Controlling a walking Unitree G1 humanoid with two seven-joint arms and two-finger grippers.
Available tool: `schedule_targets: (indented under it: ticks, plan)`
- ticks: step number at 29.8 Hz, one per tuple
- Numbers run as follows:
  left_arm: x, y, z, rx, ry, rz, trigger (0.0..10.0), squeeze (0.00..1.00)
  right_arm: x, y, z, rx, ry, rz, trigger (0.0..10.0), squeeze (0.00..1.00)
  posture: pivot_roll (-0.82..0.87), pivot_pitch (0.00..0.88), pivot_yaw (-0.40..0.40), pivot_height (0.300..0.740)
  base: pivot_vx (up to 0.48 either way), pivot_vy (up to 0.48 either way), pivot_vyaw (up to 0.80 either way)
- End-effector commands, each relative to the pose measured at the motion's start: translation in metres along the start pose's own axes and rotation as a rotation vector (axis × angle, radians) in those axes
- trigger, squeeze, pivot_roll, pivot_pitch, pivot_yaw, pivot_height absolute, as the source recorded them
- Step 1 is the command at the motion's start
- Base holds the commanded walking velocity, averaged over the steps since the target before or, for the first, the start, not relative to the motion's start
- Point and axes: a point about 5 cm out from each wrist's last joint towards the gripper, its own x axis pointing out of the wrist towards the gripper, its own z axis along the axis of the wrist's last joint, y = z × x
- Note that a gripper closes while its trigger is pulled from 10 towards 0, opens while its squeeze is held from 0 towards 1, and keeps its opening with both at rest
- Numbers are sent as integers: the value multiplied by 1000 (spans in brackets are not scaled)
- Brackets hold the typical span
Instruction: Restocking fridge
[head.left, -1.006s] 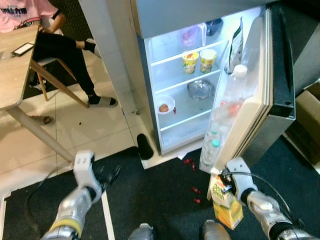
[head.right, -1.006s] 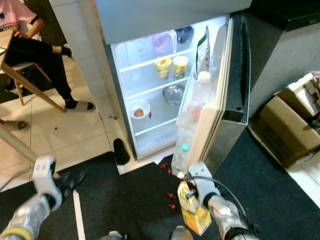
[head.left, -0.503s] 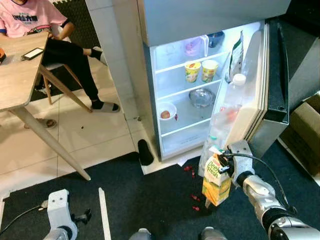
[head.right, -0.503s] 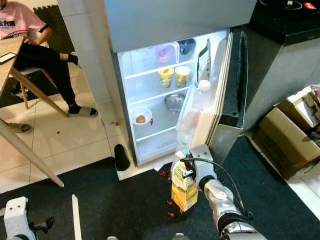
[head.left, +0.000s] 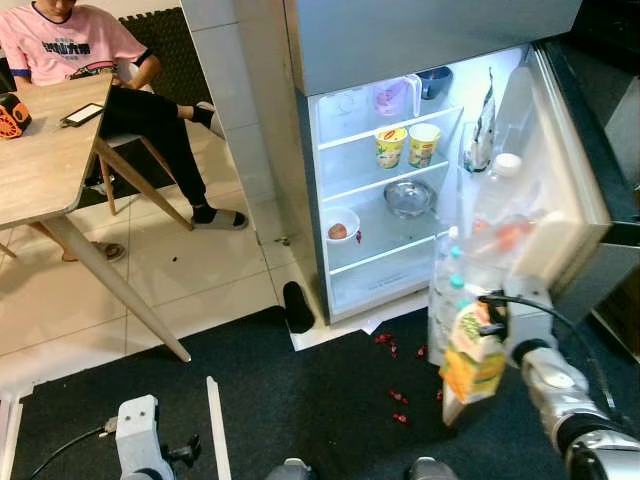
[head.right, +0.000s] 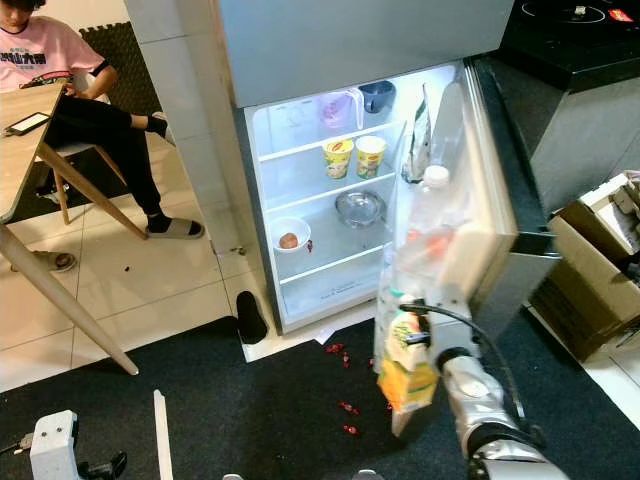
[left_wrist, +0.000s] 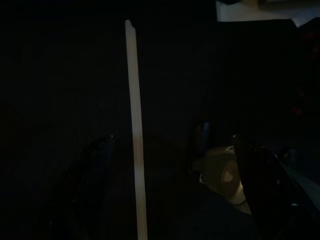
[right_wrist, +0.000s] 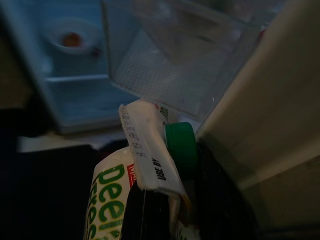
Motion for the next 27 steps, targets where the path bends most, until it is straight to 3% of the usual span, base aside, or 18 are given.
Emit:
schedule_targets:
  ticks: [1,4,7,10,14,17,27]
  plan:
    - [-2,1,-8,3,24,7,10000,0,3,-25,23,59,-97,-139,10000,0,-63,43,30,740,0,0,0]
    - [-2,0,-7,-2,22,6,10000,0,-6,-51,9,56,-40,-238,10000,0,-61,43,25,740,0,0,0]
    - [-1,-2,-8,-5,22,5,10000,0,-9,-53,0,56,-8,-248,10000,0,-63,37,25,740,0,0,0]
    - [-1,-5,-10,-4,31,0,10000,0,-10,-28,-17,44,46,-174,10000,0,-58,39,24,740,0,0,0]
    - [-1,-5,-11,-4,34,-3,10000,0,-11,-15,-25,37,68,-138,10000,0,-58,39,24,740,0,0,0]
    - [-2,-5,-14,-15,38,0,10000,0,-15,19,-41,27,113,-14,10000,0,-50,47,25,740,0,0,0]
    - [-3,-4,-17,-28,39,4,10000,0,-17,44,-41,52,86,167,10000,0,-59,61,25,740,0,0,0]
